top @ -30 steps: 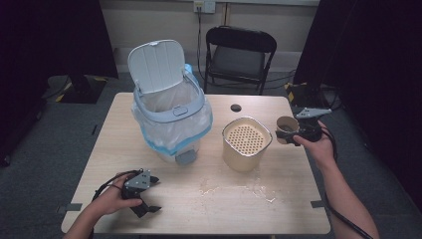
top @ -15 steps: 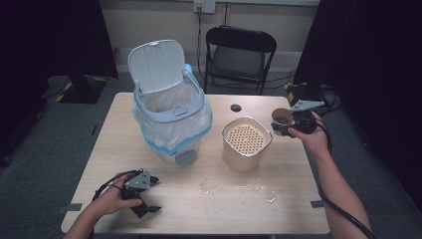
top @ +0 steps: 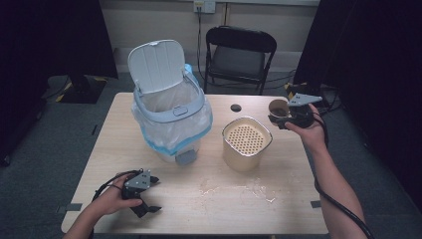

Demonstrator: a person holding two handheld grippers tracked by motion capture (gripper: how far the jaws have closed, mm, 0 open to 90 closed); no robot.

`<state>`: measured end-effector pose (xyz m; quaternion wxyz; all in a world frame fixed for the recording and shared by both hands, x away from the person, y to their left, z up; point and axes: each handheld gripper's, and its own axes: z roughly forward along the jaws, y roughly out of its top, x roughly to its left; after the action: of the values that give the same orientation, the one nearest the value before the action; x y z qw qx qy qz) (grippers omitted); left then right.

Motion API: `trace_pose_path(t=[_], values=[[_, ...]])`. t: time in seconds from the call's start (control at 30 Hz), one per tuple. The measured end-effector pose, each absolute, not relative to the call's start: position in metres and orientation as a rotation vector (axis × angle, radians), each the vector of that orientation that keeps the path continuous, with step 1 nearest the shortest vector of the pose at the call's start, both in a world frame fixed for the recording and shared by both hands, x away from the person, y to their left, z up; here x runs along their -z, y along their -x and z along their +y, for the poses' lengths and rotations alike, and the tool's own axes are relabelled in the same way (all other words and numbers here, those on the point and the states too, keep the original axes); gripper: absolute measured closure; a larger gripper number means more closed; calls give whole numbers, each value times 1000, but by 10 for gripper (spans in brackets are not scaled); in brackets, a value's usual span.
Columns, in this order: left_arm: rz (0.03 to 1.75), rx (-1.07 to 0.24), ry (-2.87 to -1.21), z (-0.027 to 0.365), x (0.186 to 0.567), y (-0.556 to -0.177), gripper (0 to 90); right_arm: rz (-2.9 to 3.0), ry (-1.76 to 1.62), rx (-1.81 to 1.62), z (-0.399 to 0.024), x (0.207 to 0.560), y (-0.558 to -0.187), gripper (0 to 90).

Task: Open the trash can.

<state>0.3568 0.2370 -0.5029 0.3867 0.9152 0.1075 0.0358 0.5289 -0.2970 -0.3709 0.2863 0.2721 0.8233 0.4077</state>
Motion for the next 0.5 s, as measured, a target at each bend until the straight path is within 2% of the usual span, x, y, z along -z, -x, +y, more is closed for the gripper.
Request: trace_pose_path(t=[0.5], values=[[272, -92, -2328, 237, 503, -357, 0, 2180, -597, -1009, -279, 358, -525, 282]])
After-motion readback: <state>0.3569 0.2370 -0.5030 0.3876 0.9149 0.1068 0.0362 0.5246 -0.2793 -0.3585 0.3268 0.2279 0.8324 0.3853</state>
